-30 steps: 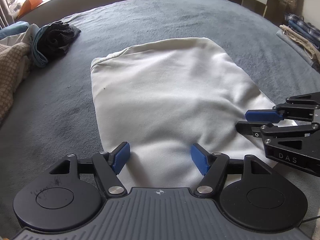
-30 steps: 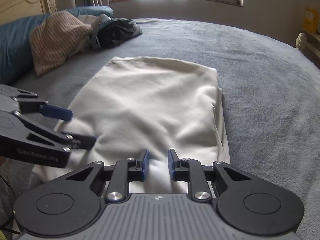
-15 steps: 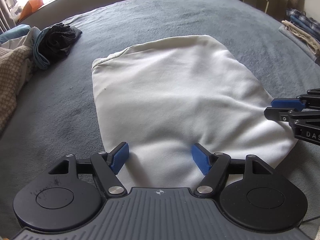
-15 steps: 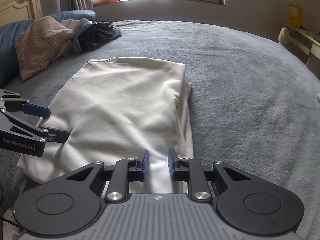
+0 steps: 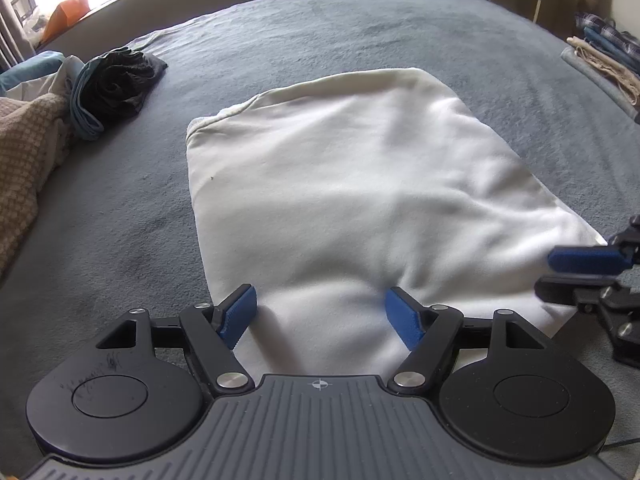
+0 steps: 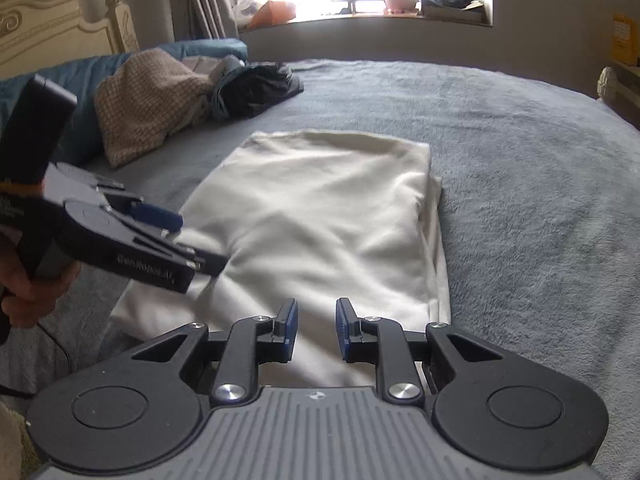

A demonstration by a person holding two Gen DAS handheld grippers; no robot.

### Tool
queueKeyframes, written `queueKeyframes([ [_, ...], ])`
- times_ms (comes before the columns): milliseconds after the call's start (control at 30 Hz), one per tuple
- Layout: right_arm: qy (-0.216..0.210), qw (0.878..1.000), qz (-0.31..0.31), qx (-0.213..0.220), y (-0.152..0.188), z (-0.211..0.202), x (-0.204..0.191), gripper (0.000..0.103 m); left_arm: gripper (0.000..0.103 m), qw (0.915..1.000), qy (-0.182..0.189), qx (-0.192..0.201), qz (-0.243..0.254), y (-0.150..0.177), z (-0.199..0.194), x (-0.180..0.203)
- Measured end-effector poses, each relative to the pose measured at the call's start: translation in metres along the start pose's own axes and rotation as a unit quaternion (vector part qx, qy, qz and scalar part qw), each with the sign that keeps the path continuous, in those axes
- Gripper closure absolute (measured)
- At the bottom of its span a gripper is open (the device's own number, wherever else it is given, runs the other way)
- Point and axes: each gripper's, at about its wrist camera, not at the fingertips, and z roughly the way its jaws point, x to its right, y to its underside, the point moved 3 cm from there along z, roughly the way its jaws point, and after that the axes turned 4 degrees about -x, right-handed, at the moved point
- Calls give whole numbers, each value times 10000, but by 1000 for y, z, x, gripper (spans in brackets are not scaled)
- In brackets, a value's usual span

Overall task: Fold clothes
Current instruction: 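Move the open right gripper to the sweatshirt hem end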

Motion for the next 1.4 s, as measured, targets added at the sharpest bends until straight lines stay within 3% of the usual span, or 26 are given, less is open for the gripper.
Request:
queueKeyframes([
  [100,256,9985,-124,-461,15,18,-2,81,30,10000,17,12,-15,0,0,-1],
  [333,186,9990,-10,-408,20,18,2,80,28,9994,-130,274,-140,-1,-13,-13],
  [567,192,9990,28,-396,21,18,1,80,26,9955,-144,336,-877,4,-18,-51],
  [967,41,9992,291,-275,17,14,4,73,26,9743,791,179,-2103,22,-1,-93],
  [1267,-101,9965,776,302,9,-1,19,72,26,9619,1234,147,-2436,26,6,-99],
  [1400,-125,9925,1125,452,8,-5,31,71,26,9613,1261,109,-2448,27,8,-97],
])
